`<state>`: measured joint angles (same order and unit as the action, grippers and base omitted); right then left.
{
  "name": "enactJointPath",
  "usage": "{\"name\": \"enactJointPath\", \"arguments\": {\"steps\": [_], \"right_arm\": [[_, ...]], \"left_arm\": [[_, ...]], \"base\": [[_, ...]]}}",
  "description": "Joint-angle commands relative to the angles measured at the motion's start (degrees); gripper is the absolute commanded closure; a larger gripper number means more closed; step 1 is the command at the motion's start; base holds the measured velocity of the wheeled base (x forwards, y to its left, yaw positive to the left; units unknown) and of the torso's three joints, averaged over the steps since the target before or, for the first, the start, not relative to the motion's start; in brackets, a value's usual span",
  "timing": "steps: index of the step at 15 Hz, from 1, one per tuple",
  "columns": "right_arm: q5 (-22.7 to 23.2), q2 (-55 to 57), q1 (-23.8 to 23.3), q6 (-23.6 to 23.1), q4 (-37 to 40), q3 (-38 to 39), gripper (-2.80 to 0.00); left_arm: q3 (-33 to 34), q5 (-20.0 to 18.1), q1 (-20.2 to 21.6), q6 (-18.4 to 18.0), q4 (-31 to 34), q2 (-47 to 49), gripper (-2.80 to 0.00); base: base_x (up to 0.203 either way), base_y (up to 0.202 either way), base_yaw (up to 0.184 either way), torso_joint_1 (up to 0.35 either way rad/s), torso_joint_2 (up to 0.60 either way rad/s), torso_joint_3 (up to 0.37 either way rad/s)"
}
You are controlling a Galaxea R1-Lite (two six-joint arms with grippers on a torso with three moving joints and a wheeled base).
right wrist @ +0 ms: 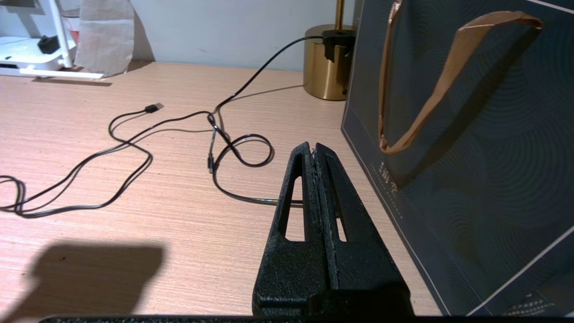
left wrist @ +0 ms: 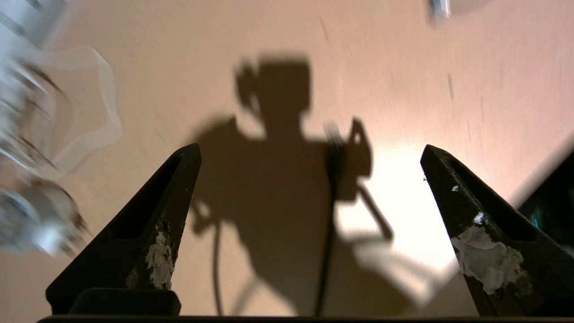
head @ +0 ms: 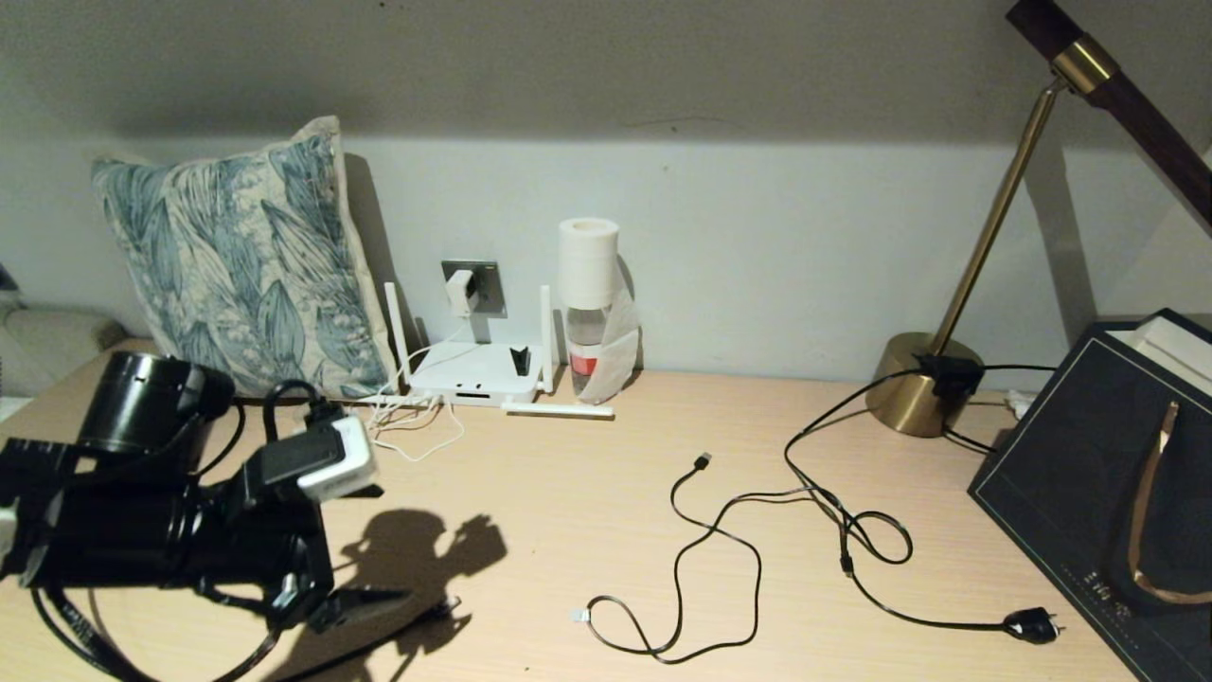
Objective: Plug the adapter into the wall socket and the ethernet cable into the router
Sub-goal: Pick up cable
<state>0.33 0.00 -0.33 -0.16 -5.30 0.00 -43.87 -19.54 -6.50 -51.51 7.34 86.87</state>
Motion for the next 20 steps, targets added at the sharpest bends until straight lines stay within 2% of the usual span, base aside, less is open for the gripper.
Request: {"name": "enactJointPath", "arguments": {"steps": [1, 2, 4, 8, 10, 14, 16, 20], "right_arm": [[0.02, 0.09, -0.02, -0.02, -0.06, 2.02, 0.00], [0.02, 0.09, -0.02, -0.02, -0.06, 2.02, 0.00], [0.02, 0.09, -0.02, -0.02, -0.06, 1.97, 0.00], [0.02, 0.09, -0.02, -0.02, -0.06, 2.02, 0.00], [0.02, 0.09, -0.02, -0.02, -0.06, 2.02, 0.00], [0.02, 0.09, -0.02, -0.02, -0.06, 2.02, 0.00], [0.02, 0.09, -0.02, -0.02, -0.06, 2.02, 0.00], [0.02, 0.09, -0.02, -0.02, -0.06, 2.02, 0.00]], "left_arm": [[-0.71, 4.37, -0.01, -10.32, 6.01, 3.00, -2.80], [-1.63, 5.17, -0.15, -11.68, 7.46, 4.31, -2.80], [-3.65, 5.47, -0.96, -11.91, 9.04, 7.84, -2.80], [-5.44, 6.20, -2.18, -11.91, 4.42, 15.97, -2.80], [-5.44, 8.22, -2.65, -11.36, 2.33, 18.15, -2.80], [-5.40, 8.63, -3.09, -8.05, 0.72, 21.11, -2.80], [-5.00, 8.73, -3.20, -7.56, -1.92, 22.65, -2.80], [-4.98, 8.65, -3.61, -7.55, -2.34, 23.69, -2.80]], "base": [[0.000, 0.000, 0.000, 0.000, 0.00, 0.000], [0.000, 0.000, 0.000, 0.000, 0.00, 0.000], [0.000, 0.000, 0.000, 0.000, 0.00, 0.000], [0.000, 0.000, 0.000, 0.000, 0.00, 0.000], [0.000, 0.000, 0.000, 0.000, 0.00, 0.000], [0.000, 0.000, 0.000, 0.000, 0.00, 0.000], [0.000, 0.000, 0.000, 0.000, 0.00, 0.000], [0.000, 0.000, 0.000, 0.000, 0.00, 0.000]]}}
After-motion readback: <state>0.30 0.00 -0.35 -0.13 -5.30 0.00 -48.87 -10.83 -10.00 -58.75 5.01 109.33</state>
